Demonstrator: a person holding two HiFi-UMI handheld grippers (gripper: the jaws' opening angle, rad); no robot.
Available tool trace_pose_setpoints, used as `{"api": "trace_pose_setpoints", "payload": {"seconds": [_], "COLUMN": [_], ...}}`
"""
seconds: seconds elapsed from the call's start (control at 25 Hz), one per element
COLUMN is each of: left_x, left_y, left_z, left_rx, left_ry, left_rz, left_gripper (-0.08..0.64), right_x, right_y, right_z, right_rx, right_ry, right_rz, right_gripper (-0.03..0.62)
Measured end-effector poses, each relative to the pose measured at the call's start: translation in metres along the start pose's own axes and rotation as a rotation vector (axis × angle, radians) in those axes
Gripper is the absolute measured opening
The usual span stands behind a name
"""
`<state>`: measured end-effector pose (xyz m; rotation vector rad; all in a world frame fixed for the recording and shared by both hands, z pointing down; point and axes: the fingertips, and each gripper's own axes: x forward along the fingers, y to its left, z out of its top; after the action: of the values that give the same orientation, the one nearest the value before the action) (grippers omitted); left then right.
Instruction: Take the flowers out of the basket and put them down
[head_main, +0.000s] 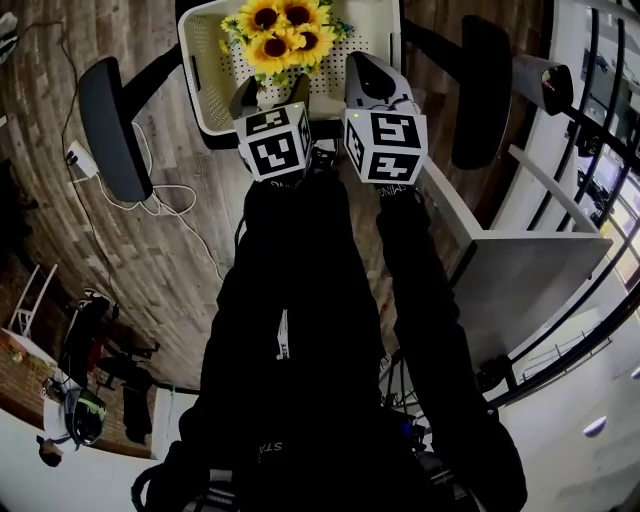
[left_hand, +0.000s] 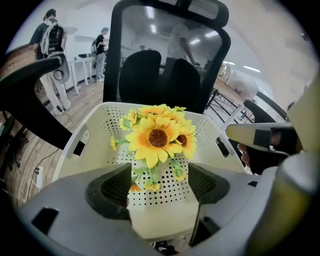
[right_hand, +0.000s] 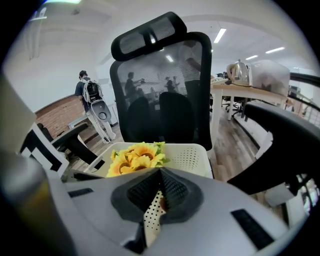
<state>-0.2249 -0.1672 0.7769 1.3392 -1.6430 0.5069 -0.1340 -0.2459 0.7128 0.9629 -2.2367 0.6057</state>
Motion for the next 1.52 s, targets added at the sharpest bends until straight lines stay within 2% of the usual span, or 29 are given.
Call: {"api": "trace_pose_setpoints", "payload": {"seconds": [0.2, 0.4, 0.56, 0.96, 1.16, 1.36, 1.52], "left_x": [-0.003, 0.012, 0.03, 0.067, 0.086, 0.103, 0.113], "left_y": [-0.004, 0.0, 0.0, 0.0, -0.002, 0.001, 0.004], "left_z": [0.004, -0.003, -0.001, 0.012, 0.014, 0.016, 0.015], "left_rx": [0.024, 0.041, 0.058, 0.047, 0.097, 0.081, 0.025], "left_ry": [0.045, 0.165, 0.202, 0.101, 0.096, 0.085, 0.073], "left_rz": [-0.021, -0.027, -0.025, -0.025, -0.024, -0.01, -0.011], "left_gripper": [0.351, 0.393, 0.424, 0.454, 0.459, 0.463, 0.465], "right_x": [0.01, 0.012, 0.022, 0.03, 0.034, 0.036, 0.037], "right_y": [-0.003, -0.009, -0.016, -0.023, -0.028, -0.03, -0.033], "right_z": [0.004, 0.009, 0.006, 0.006, 0.005, -0.001, -0.006], "right_rx": [0.001, 0.017, 0.038, 0.055, 0.062, 0.067, 0.074], "right_ry": [0.01, 0.015, 0.016, 0.031, 0.032, 0.042, 0.047], "right_rz": [0.013, 0.016, 0.018, 0.029, 0.033, 0.036, 0.034], "right_gripper": [0.012, 0.012, 0.012, 0.012, 0.012, 0.012, 0.012]}}
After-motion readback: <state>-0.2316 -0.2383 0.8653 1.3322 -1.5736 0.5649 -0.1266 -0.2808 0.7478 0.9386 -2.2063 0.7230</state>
